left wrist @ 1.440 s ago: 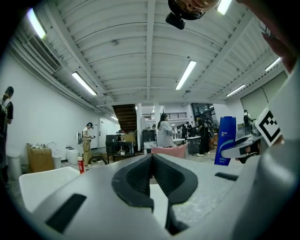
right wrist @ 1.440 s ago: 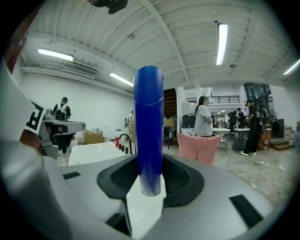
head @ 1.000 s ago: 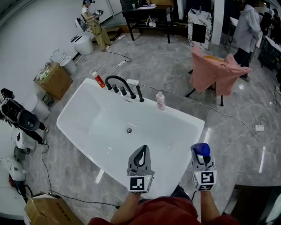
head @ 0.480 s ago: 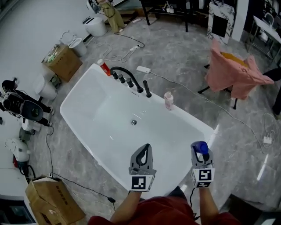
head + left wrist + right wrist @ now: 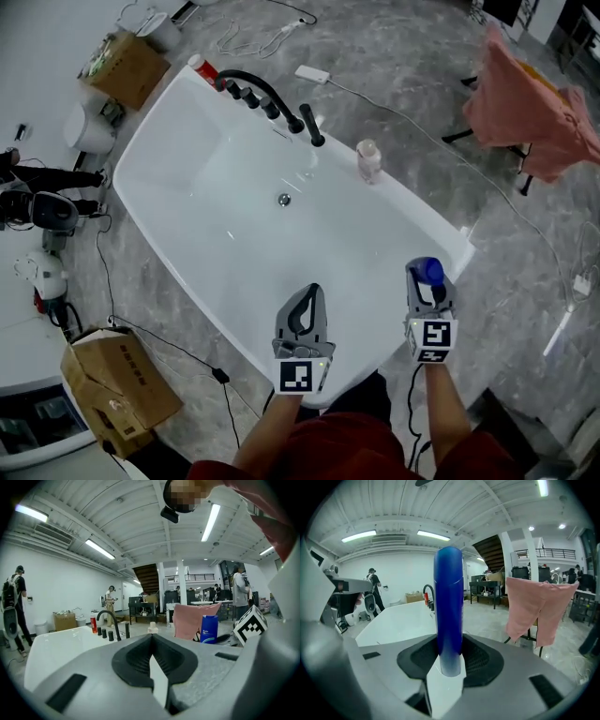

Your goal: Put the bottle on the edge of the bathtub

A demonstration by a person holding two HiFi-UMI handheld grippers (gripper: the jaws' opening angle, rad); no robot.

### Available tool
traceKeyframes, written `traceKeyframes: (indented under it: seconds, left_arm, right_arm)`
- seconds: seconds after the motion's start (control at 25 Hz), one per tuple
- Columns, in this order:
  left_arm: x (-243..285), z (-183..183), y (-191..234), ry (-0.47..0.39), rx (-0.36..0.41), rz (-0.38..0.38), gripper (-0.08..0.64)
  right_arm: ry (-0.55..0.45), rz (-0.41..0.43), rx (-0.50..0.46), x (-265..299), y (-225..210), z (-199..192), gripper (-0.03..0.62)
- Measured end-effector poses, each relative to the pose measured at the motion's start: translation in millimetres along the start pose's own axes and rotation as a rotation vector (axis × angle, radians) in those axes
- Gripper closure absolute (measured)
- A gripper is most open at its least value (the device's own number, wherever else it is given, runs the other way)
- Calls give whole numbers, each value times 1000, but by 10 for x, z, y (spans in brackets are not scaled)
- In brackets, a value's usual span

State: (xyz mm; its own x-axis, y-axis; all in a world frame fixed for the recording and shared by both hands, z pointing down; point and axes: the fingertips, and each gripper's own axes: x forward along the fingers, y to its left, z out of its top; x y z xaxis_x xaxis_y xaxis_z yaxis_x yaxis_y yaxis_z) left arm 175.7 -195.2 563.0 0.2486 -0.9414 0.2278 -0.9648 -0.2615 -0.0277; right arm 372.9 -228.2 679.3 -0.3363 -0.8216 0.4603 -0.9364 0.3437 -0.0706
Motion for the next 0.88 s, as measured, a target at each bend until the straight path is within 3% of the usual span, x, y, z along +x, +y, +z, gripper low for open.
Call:
traceKeyframes:
  seconds: [0.28, 0.88]
  left_arm:
    - [65, -562, -69, 119, -34, 11, 555]
    - [60, -1121, 12, 245, -57, 67, 555]
  right_arm:
    - [30, 18, -29, 698, -175, -339, 442]
    - [-17, -62, -59, 1949, -613, -187, 442]
